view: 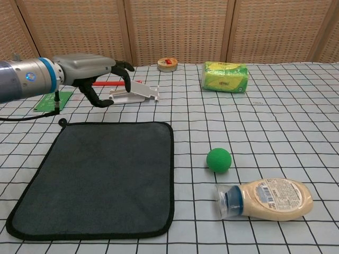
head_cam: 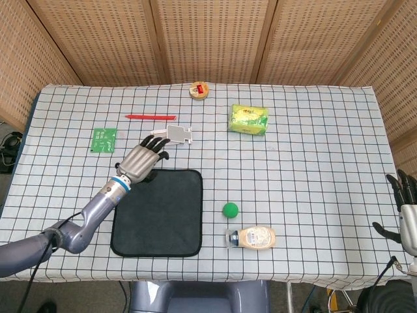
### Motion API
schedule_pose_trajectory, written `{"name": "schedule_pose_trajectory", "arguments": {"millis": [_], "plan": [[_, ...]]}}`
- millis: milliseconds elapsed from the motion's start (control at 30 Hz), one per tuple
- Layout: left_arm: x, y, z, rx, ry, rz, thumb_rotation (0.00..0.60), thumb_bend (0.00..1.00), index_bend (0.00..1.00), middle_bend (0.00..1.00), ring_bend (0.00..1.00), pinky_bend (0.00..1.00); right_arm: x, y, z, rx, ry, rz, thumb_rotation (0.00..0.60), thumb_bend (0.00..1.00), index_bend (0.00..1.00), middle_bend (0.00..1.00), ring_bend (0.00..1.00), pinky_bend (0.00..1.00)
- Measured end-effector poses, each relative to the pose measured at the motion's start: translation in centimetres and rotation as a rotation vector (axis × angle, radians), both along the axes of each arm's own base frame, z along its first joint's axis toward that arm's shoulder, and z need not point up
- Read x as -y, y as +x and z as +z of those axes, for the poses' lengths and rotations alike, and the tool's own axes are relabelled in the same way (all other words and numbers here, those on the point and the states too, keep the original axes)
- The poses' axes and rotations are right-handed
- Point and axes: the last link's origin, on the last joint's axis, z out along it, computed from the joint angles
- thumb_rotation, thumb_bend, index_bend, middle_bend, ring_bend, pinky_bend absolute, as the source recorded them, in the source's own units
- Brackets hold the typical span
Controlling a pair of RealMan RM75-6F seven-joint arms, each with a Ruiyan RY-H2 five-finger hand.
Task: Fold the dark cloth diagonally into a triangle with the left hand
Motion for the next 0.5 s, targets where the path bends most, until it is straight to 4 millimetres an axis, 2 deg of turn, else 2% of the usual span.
{"name": "schedule_pose_trajectory", "arguments": {"millis": [300, 500], "plan": [[-1.2, 3.4, -3.7, -0.019, -0.029, -0.051, 0.600, 0.45, 0.34, 0.00, 0.00, 0.00, 0.3, -0.5, 0.3, 0.012, -0.006, -0.019, 0.600, 0.00, 0.11, 0.00, 0.00, 0.00], [-1.3, 4.5, -6.2, -0.044, -0.045, -0.055, 0.600, 0.45, 0.36, 0.00, 0.00, 0.00, 0.4, -0.8, 0.8, 0.026, -0.020, -0.025, 0.600, 0.00, 0.11, 0.00, 0.00, 0.00]]}}
